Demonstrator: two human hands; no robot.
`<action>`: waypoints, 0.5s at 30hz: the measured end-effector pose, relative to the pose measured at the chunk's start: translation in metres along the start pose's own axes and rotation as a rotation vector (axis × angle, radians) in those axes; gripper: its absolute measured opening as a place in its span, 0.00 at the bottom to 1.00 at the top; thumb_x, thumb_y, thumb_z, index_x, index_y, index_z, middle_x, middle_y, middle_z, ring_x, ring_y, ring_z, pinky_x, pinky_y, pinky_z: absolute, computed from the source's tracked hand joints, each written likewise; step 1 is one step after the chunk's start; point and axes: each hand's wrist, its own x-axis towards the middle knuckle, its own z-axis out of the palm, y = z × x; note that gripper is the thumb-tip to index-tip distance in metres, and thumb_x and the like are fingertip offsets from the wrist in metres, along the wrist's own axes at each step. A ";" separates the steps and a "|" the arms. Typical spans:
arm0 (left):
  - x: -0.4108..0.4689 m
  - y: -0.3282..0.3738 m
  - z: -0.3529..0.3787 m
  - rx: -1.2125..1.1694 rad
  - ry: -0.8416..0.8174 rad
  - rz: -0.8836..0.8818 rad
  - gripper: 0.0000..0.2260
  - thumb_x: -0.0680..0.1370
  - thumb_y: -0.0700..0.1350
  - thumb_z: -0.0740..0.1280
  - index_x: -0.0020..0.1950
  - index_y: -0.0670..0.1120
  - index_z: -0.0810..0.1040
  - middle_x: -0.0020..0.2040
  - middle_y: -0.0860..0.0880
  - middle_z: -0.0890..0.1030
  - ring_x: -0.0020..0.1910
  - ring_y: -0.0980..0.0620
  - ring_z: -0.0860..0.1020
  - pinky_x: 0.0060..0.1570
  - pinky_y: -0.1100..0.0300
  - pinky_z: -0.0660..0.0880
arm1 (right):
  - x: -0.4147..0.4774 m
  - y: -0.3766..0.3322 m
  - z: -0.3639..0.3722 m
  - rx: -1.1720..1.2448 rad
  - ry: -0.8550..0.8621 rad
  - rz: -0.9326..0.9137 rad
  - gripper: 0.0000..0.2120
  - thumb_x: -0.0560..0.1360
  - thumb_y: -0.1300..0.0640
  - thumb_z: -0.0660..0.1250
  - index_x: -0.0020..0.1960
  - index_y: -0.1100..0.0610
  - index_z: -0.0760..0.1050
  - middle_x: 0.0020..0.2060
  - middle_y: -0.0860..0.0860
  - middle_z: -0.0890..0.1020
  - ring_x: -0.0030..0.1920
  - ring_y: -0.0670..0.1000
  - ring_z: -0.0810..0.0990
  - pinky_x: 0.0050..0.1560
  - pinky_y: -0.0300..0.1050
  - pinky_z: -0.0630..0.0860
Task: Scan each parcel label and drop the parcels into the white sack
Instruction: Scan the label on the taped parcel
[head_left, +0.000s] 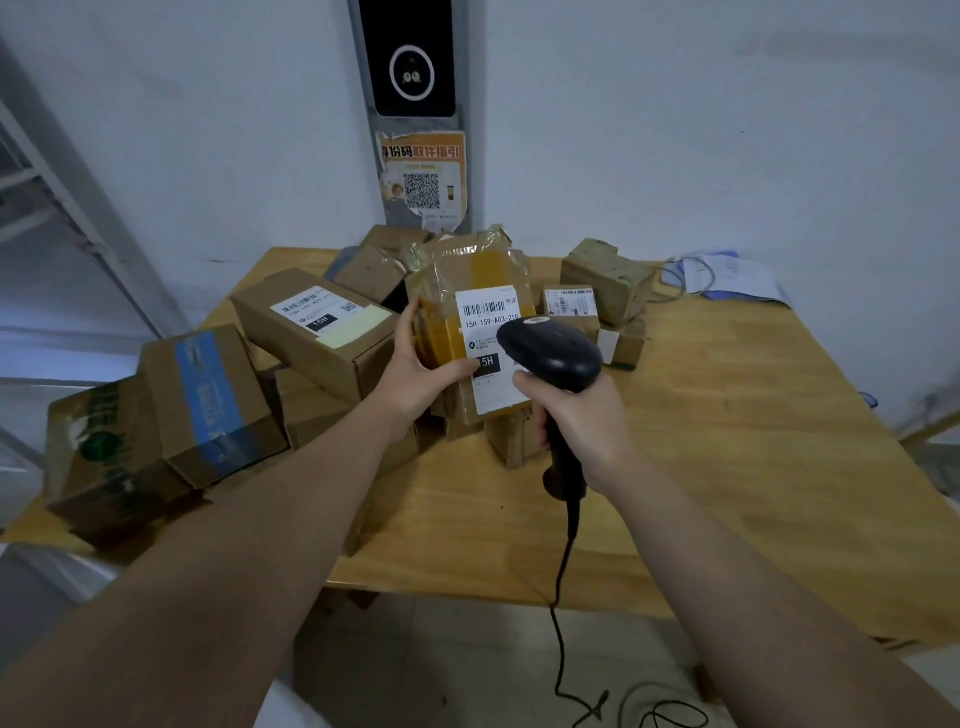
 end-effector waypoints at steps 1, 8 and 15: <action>0.000 0.000 0.000 -0.001 0.003 0.003 0.47 0.72 0.43 0.75 0.78 0.59 0.46 0.71 0.50 0.65 0.62 0.54 0.69 0.47 0.66 0.73 | 0.001 -0.002 0.001 0.013 0.007 0.001 0.19 0.73 0.54 0.72 0.27 0.58 0.73 0.22 0.53 0.74 0.24 0.52 0.73 0.31 0.43 0.72; 0.002 0.000 -0.003 0.000 0.020 0.001 0.47 0.71 0.45 0.75 0.77 0.61 0.45 0.73 0.49 0.64 0.69 0.49 0.67 0.66 0.50 0.70 | 0.000 -0.005 0.002 0.008 0.014 0.074 0.12 0.70 0.62 0.68 0.28 0.59 0.73 0.24 0.55 0.74 0.26 0.53 0.72 0.32 0.46 0.71; 0.001 0.001 -0.002 0.017 0.030 0.003 0.47 0.71 0.45 0.76 0.77 0.60 0.45 0.74 0.50 0.63 0.71 0.48 0.65 0.67 0.50 0.68 | 0.000 -0.005 0.002 -0.055 0.008 0.055 0.14 0.71 0.62 0.68 0.27 0.57 0.72 0.23 0.52 0.74 0.26 0.52 0.72 0.35 0.47 0.72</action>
